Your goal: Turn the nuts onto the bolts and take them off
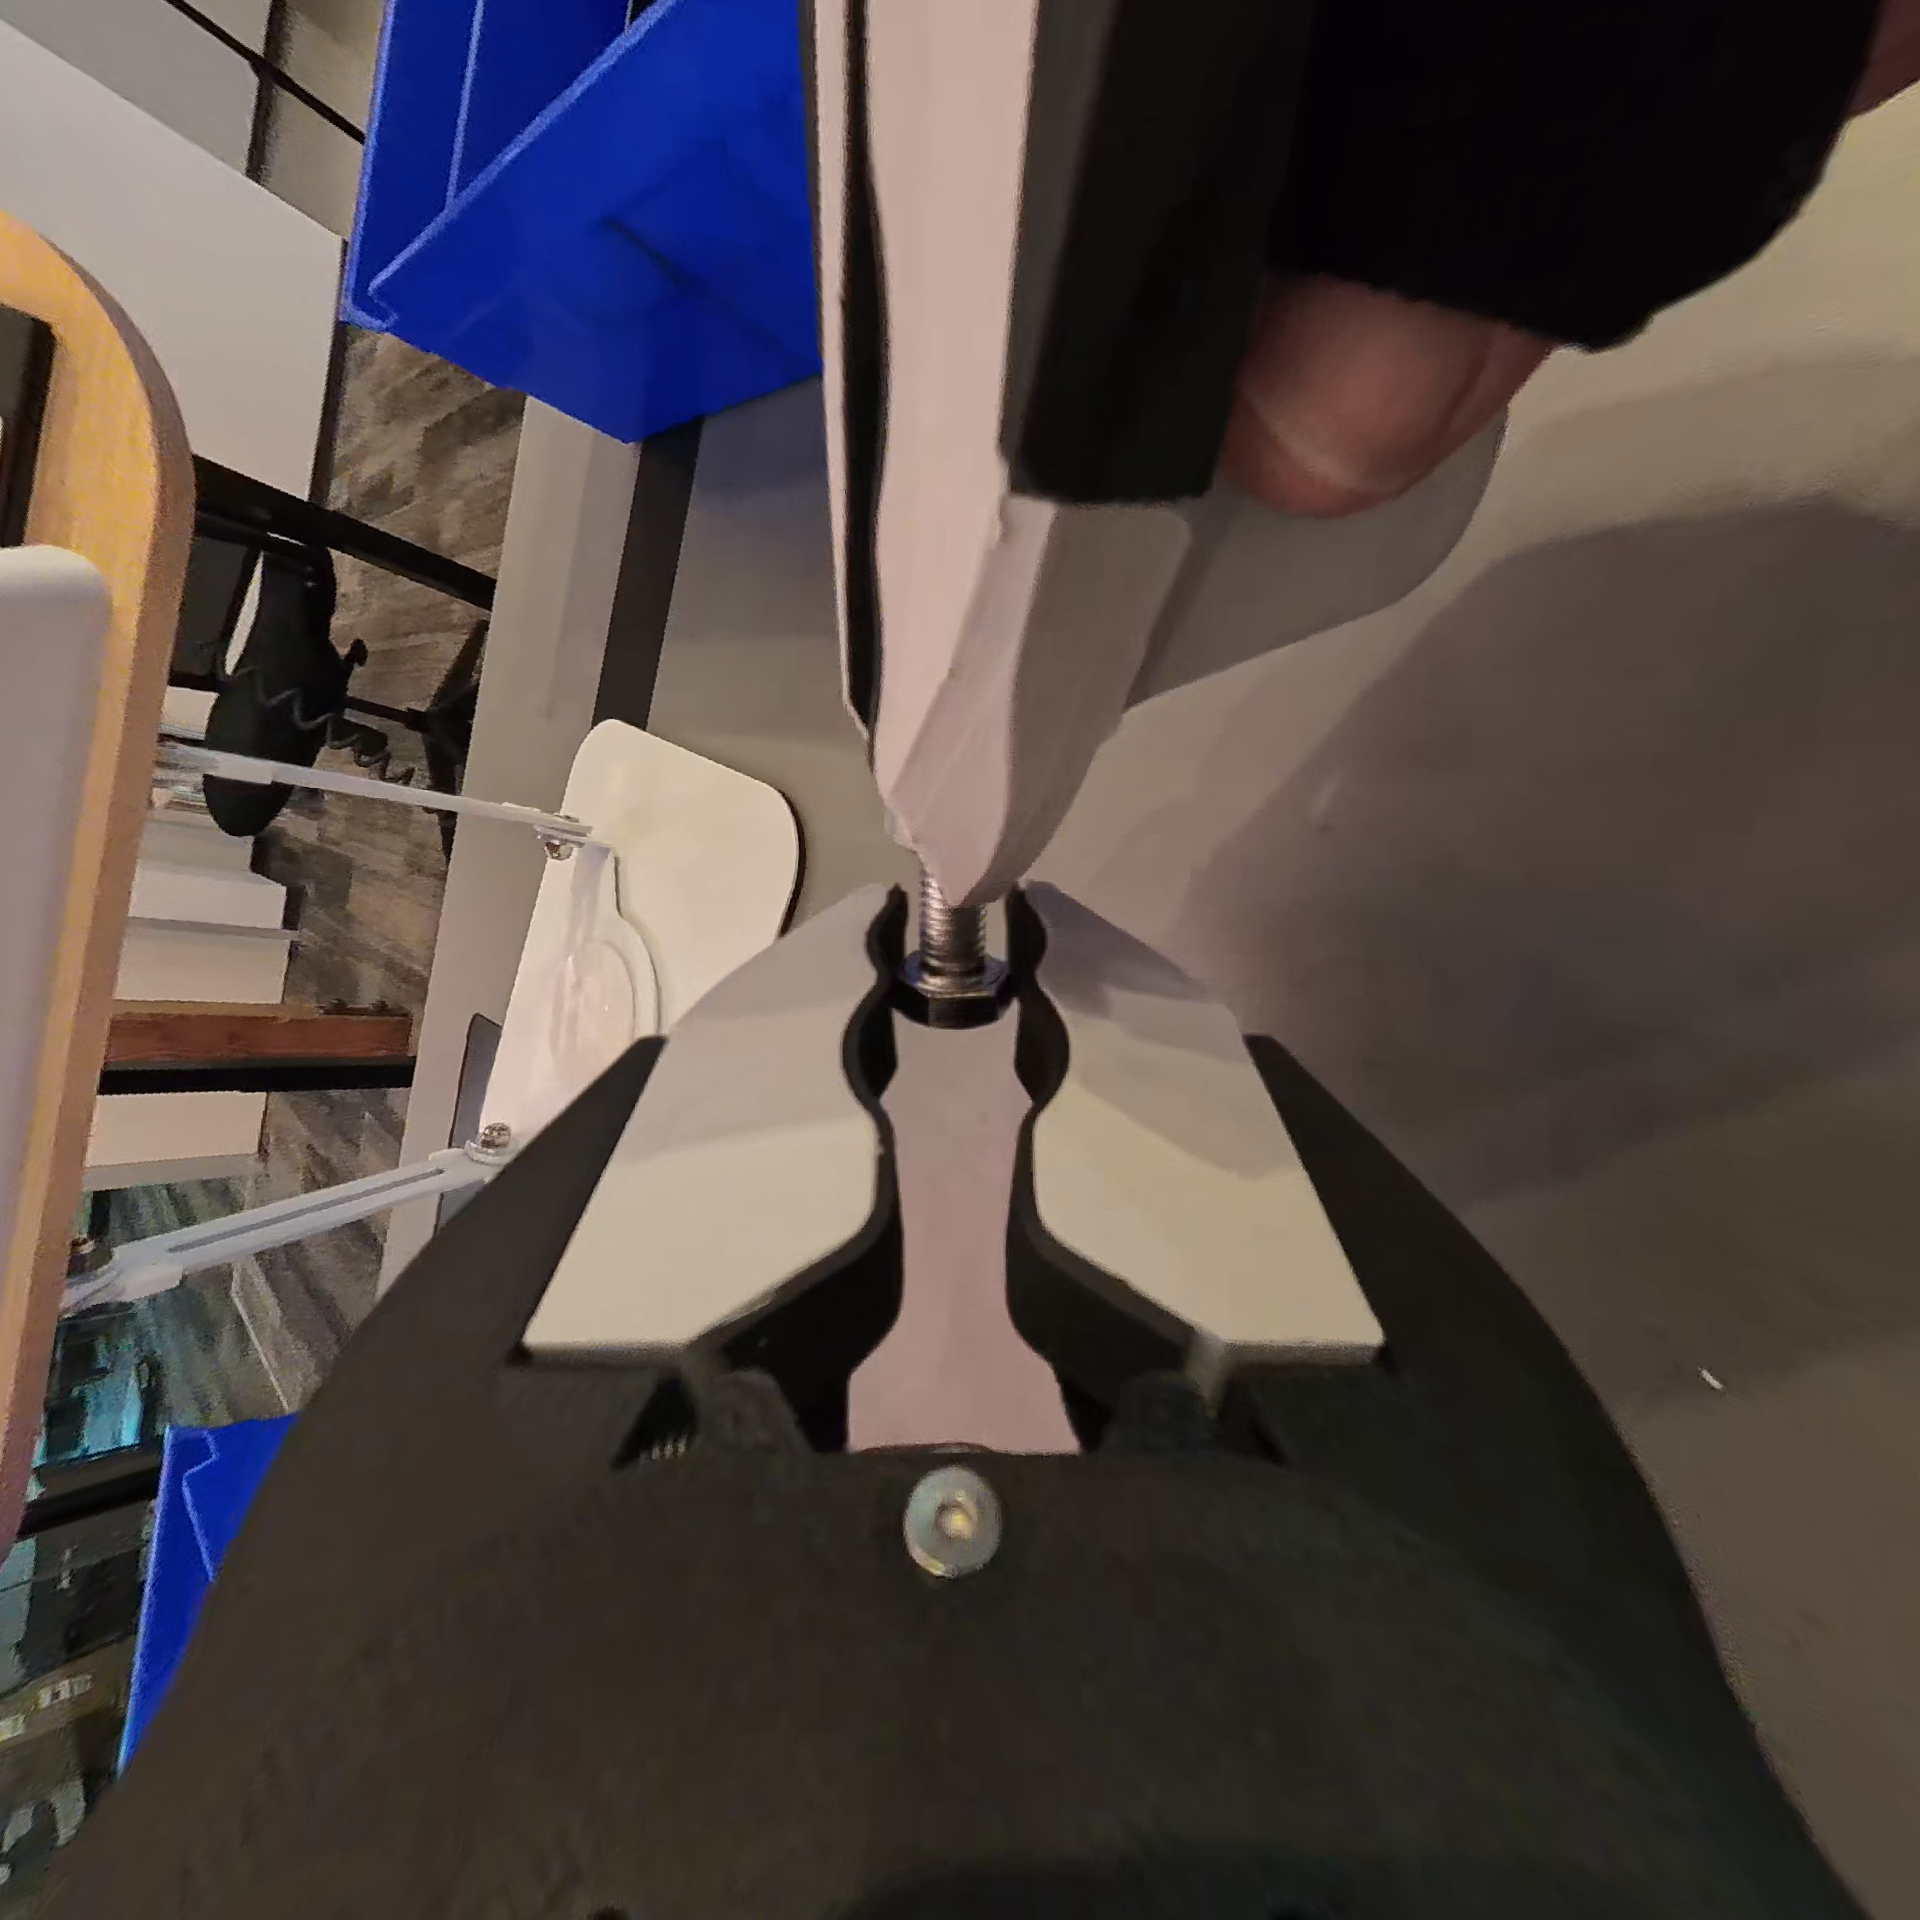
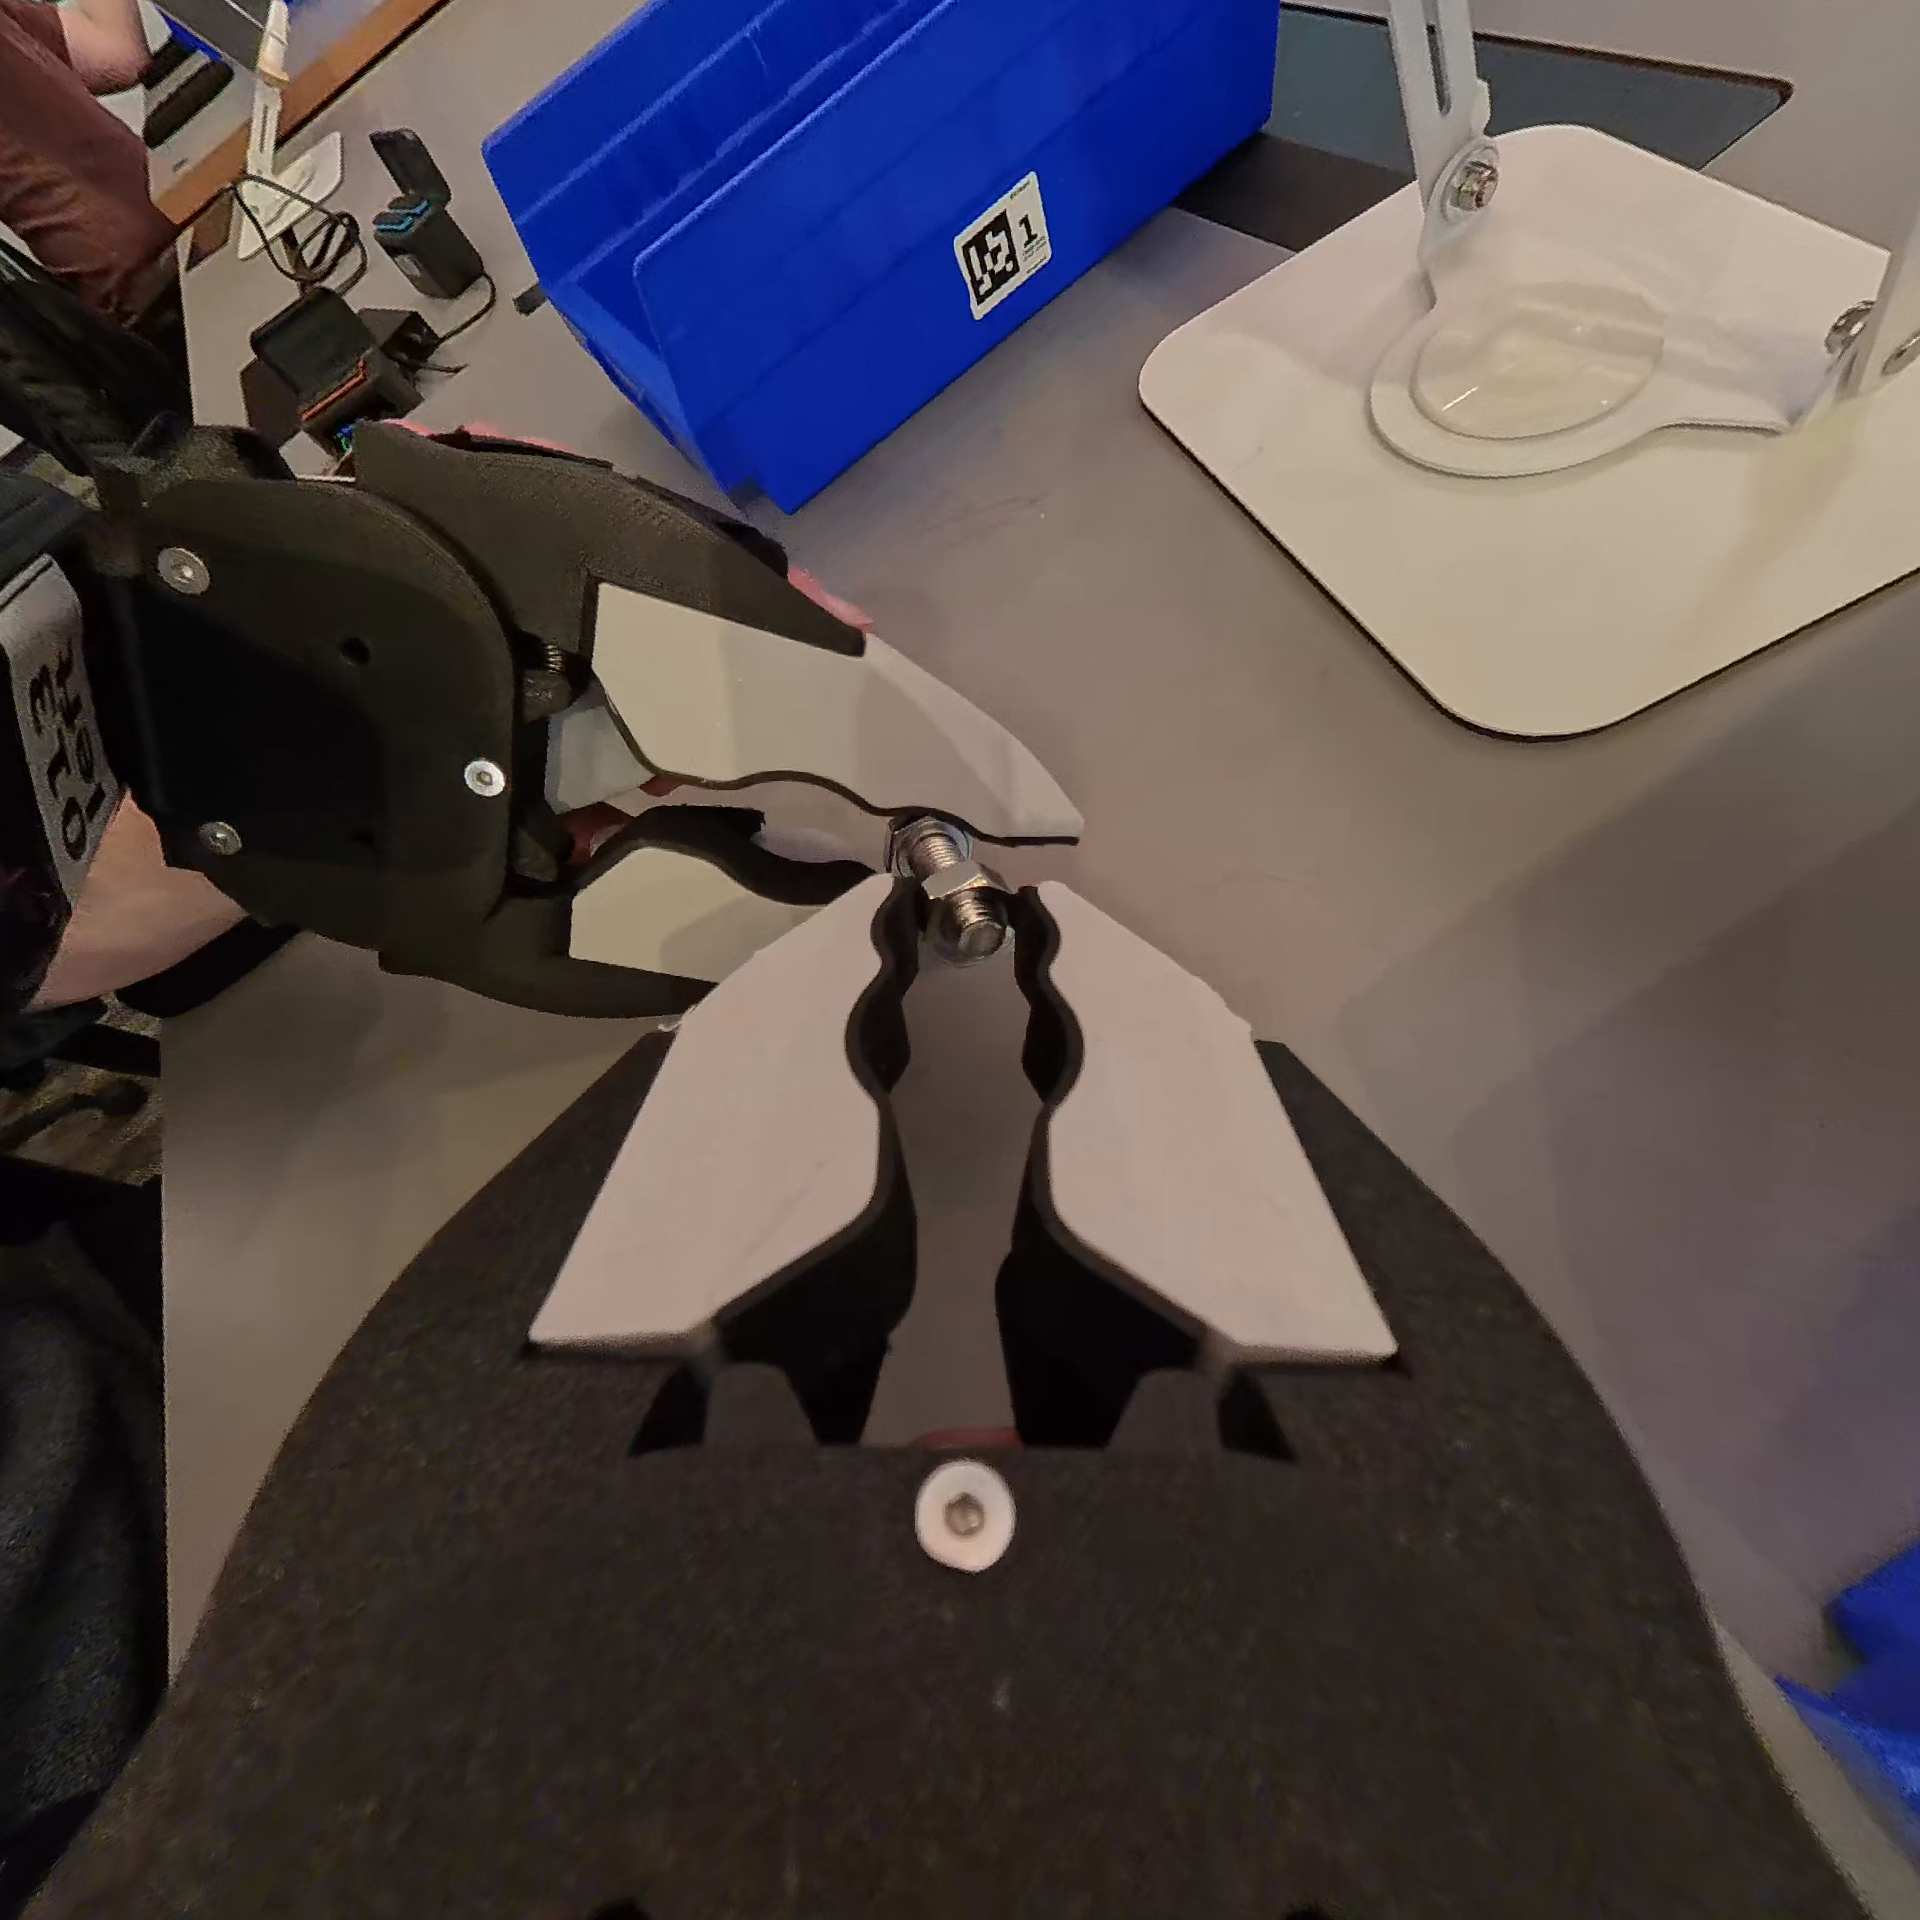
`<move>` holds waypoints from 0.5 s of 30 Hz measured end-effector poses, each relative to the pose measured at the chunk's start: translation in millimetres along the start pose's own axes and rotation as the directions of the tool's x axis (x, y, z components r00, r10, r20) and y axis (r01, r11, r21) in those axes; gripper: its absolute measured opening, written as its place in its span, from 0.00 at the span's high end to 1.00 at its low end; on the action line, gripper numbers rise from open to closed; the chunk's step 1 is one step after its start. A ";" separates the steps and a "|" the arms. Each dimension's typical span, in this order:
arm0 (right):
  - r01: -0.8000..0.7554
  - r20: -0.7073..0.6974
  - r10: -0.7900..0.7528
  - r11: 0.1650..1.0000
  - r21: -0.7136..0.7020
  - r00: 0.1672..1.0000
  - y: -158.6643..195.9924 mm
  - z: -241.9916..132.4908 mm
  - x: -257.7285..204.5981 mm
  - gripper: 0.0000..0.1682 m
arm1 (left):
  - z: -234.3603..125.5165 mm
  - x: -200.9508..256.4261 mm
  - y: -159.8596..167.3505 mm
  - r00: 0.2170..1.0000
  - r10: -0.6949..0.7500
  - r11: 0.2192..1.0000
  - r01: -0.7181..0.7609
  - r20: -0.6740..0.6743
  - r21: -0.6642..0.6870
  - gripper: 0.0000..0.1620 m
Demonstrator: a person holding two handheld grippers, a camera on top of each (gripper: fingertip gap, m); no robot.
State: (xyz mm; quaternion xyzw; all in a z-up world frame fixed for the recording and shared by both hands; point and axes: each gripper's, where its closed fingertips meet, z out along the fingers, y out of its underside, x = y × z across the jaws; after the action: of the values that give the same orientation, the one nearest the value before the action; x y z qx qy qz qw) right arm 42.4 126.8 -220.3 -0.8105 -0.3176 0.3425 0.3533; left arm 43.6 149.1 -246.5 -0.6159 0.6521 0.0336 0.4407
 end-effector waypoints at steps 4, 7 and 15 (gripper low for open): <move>0.000 -0.016 0.000 1.000 0.002 1.000 -0.4 0.0 1.4 0.89 | 1.6 -0.8 -0.1 1.000 -0.010 1.000 0.010 0.013 0.006 0.90; 0.006 -0.032 -0.006 1.000 0.001 0.999 -0.7 -0.3 2.2 0.89 | 2.9 -1.3 -0.1 1.000 -0.014 1.000 0.014 0.017 0.008 0.90; 0.016 -0.062 -0.016 1.000 0.003 0.998 -1.9 -2.6 5.3 0.89 | 5.6 -2.2 3.8 0.999 -0.020 1.000 0.020 0.031 -0.003 0.88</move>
State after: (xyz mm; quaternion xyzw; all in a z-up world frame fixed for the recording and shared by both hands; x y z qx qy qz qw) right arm 46.9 131.0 -219.2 -0.8176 -0.3123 0.3150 0.3671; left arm 43.1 154.9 -250.4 -0.6224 0.6391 0.0396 0.4501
